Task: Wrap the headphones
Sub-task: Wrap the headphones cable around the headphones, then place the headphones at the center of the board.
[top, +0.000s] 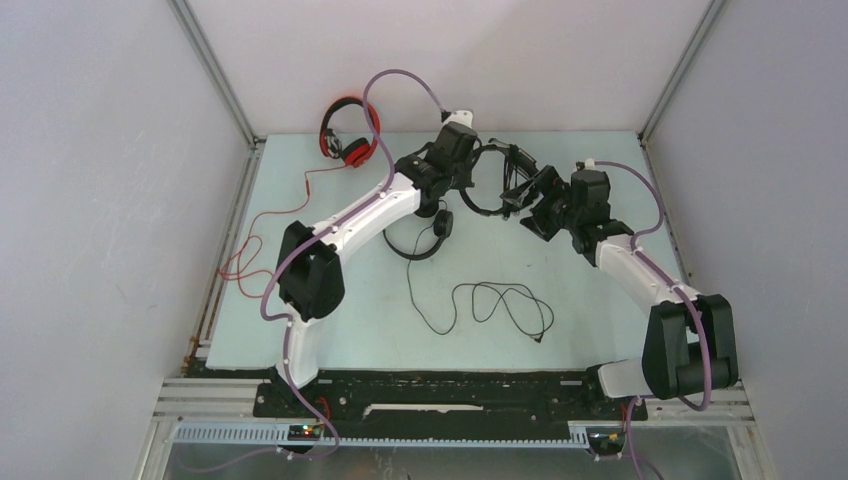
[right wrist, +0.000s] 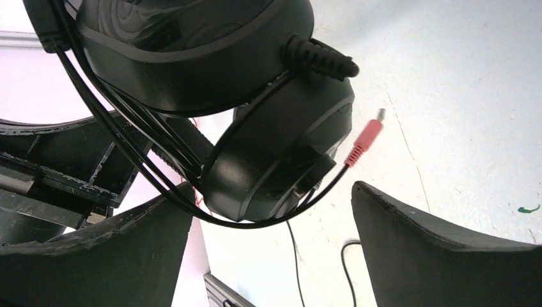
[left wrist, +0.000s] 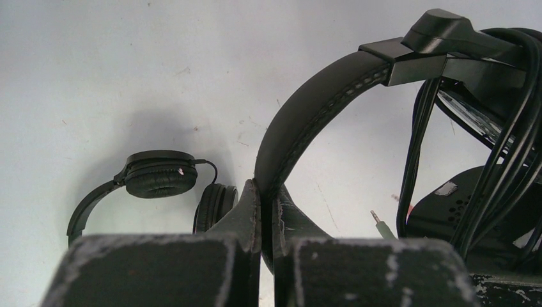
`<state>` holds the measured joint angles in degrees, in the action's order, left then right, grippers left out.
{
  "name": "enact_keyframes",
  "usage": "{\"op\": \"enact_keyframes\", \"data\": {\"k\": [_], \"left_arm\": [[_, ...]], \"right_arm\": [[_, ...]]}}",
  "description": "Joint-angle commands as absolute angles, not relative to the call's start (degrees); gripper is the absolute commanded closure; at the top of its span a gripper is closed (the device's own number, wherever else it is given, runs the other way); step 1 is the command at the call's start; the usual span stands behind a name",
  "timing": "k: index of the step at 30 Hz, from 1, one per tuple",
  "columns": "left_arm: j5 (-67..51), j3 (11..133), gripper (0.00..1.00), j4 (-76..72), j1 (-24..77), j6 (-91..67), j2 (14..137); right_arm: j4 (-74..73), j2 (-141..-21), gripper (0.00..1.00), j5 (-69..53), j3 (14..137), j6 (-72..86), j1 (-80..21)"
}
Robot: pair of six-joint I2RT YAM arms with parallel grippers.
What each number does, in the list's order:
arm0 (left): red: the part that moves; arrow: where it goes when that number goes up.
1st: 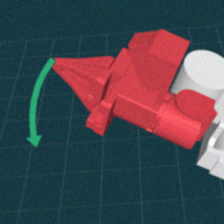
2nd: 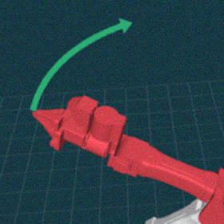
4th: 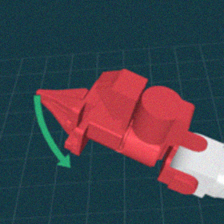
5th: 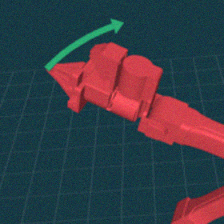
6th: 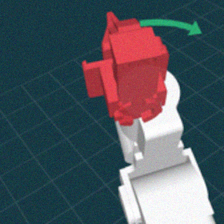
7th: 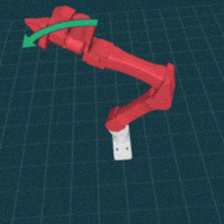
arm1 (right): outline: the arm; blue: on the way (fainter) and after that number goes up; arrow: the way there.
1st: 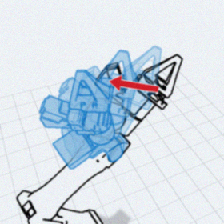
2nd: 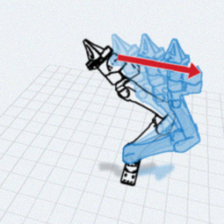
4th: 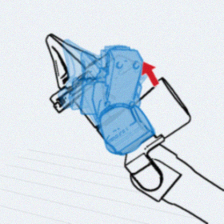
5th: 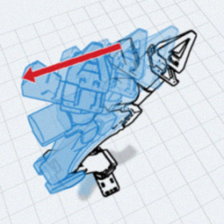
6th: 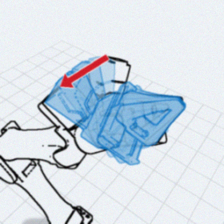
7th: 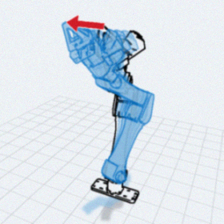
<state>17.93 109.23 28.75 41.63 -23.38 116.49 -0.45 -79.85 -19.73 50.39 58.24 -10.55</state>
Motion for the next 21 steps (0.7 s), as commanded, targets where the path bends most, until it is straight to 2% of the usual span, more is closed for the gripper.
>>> {"op": "enact_keyframes", "data": {"k": [1,21], "left_arm": [[19.15,115.44,1.00,25.75,42.03,-23.37,116.06],[17.29,113.28,1.00,23.56,42.22,-24.67,114.75]], "right_arm": [[-1.06,-77.70,0.07,-22.35,51.62,58.46,-10.33],[5.10,-78.37,0.16,-23.10,51.77,65.93,-13.25]]}}
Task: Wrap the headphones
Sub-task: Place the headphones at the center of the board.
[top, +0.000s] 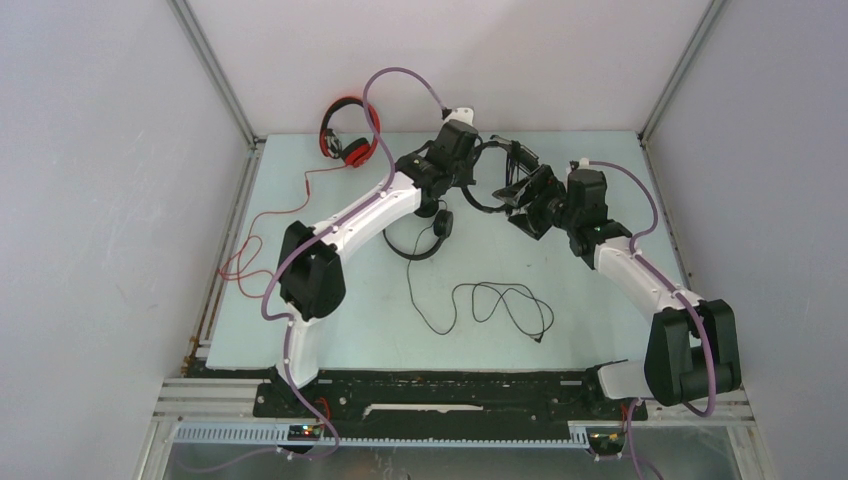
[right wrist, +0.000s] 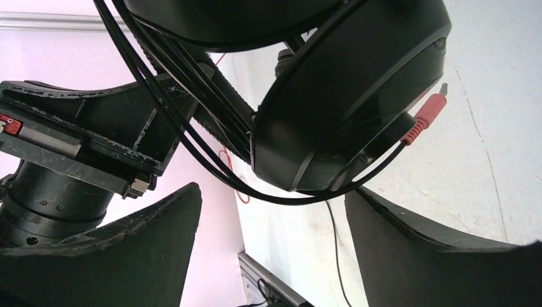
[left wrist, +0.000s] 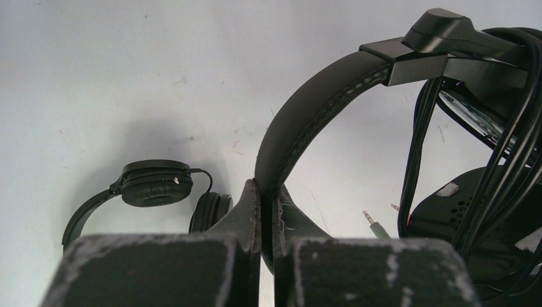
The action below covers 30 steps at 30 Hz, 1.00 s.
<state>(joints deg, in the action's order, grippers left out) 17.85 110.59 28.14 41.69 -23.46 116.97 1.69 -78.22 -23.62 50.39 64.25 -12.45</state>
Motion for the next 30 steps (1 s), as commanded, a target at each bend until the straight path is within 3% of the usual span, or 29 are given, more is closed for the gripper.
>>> {"op": "enact_keyframes", "data": {"k": [1,11,30], "left_arm": [[17.10,113.18,1.00,23.56,42.20,-24.96,114.71],[15.30,111.19,1.00,23.70,42.31,-26.98,114.84],[12.13,110.31,1.00,22.17,42.28,-30.10,121.58]], "right_arm": [[5.28,-78.46,0.16,-22.59,51.77,65.98,-13.31],[8.56,-80.58,0.26,-18.01,51.69,63.05,-13.13],[13.81,-91.27,0.38,-23.19,50.56,57.77,-7.84]]}}
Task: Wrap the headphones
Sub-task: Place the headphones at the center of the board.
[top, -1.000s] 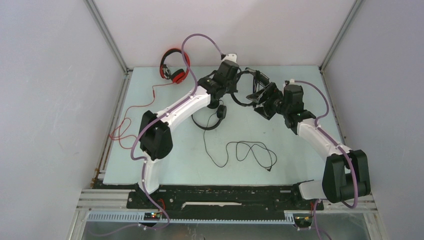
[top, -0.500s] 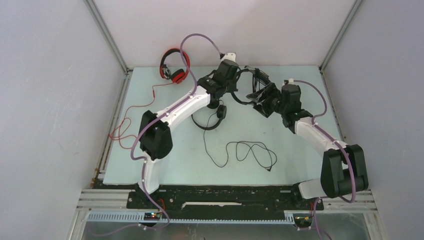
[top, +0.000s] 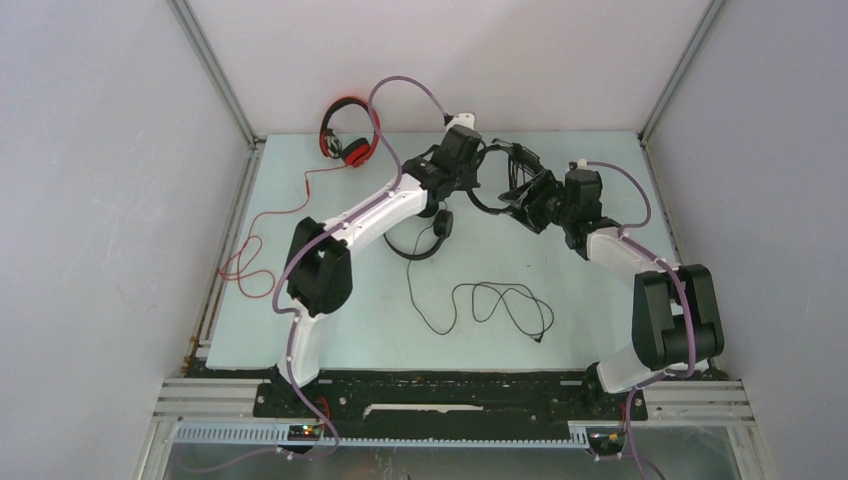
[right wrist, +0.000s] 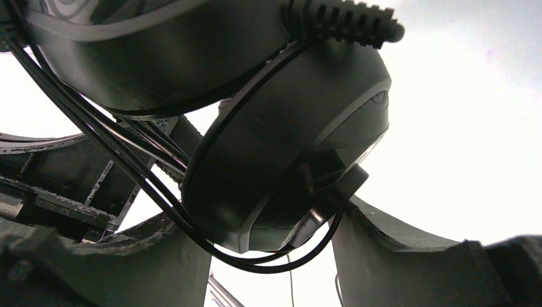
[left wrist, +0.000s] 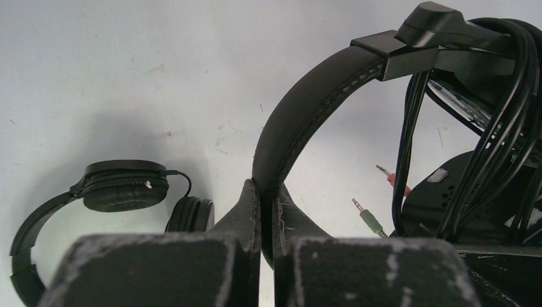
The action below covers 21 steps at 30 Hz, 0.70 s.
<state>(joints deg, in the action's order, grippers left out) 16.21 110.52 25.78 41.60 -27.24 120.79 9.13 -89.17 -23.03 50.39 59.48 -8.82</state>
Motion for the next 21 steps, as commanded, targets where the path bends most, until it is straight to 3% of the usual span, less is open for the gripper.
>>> {"op": "enact_keyframes", "data": {"k": [1,21], "left_arm": [[11.94,110.15,1.00,21.95,42.29,-30.51,122.28],[13.62,102.83,1.00,22.25,45.50,-38.43,129.53]], "right_arm": [[14.11,-91.82,0.38,-23.20,50.23,57.67,-7.57],[13.78,-98.10,0.39,-21.71,42.51,52.30,-3.73]]}}
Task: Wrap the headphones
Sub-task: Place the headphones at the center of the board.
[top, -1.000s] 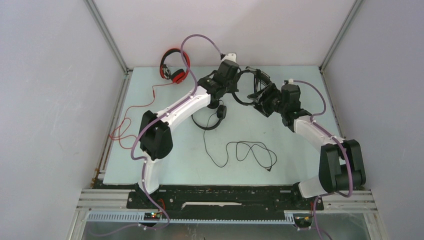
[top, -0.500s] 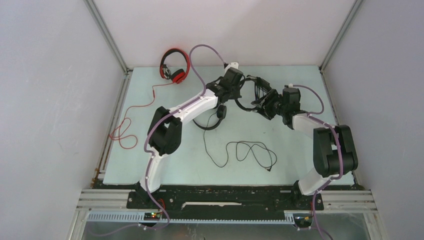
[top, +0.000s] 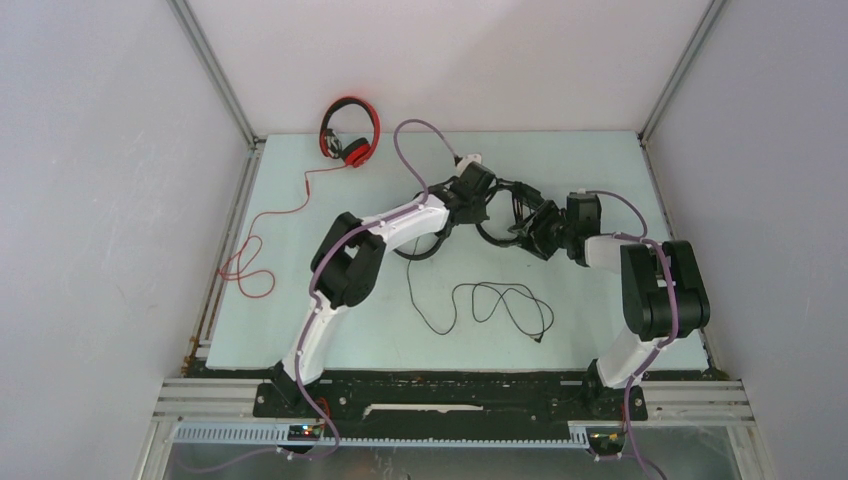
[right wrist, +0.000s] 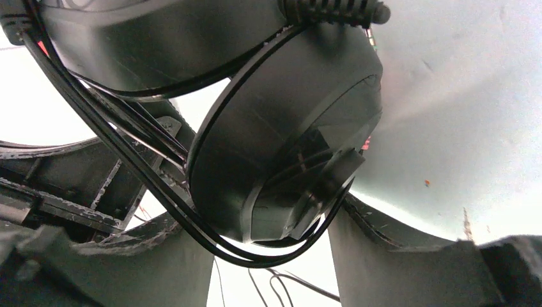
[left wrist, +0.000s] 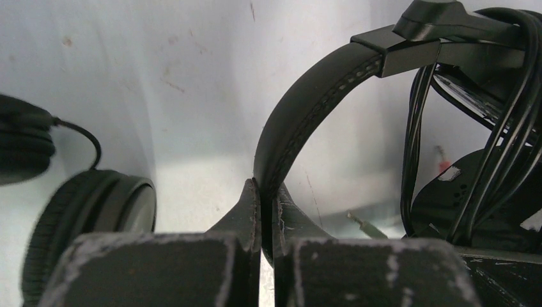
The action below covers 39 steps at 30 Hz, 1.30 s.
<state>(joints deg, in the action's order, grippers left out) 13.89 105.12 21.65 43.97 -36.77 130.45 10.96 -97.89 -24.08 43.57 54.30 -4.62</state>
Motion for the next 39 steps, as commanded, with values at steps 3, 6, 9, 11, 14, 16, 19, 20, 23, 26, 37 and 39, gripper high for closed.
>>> {"op": "enact_keyframes", "data": {"k": [3,6,9,11,14,16,19,20,23,26,37,39], "left_arm": [[14.33,100.87,1.00,22.02,46.03,-38.95,128.77],[14.71,100.57,0.94,22.45,46.54,-39.20,128.86],[14.79,100.85,0.83,23.45,46.71,-39.57,129.28],[15.15,100.43,0.75,23.62,46.78,-39.85,129.08],[15.51,100.09,0.63,23.83,46.96,-39.99,128.56],[15.36,100.19,0.56,23.95,47.02,-40.01,127.81],[13.97,100.43,0.47,23.52,46.99,-39.96,126.49],[13.40,100.49,0.45,23.16,46.97,-39.91,125.92],[11.78,100.63,0.40,22.47,46.98,-40.18,124.03],[11.08,100.75,0.37,22.23,46.98,-40.23,121.64],[12.10,97.29,0.34,22.31,44.46,-37.02,113.59],[11.55,94.76,0.35,20.71,43.58,-36.94,111.62]], "right_arm": [[12.99,-97.57,0.39,-21.47,41.36,51.30,-3.44],[10.78,-95.67,0.37,-20.33,40.96,49.66,-3.35],[6.73,-93.23,0.30,-18.46,40.96,48.07,-3.34],[3.95,-92.00,0.25,-17.89,40.96,47.06,-3.28],[0.43,-90.18,0.21,-17.31,40.96,45.66,-3.09],[-2.18,-88.77,0.20,-16.86,40.96,45.07,-2.91],[-4.63,-85.98,0.16,-15.79,40.96,44.51,-2.75],[-5.29,-85.02,0.15,-15.55,40.96,44.36,-2.61],[-6.75,-81.80,0.15,-15.05,40.96,43.38,-2.31],[-7.13,-78.46,0.16,-16.18,41.15,40.98,-2.05],[-10.12,-83.23,0.37,-17.38,52.03,25.51,1.53],[-8.09,-86.09,0.46,-17.44,52.84,25.93,3.17]]}}
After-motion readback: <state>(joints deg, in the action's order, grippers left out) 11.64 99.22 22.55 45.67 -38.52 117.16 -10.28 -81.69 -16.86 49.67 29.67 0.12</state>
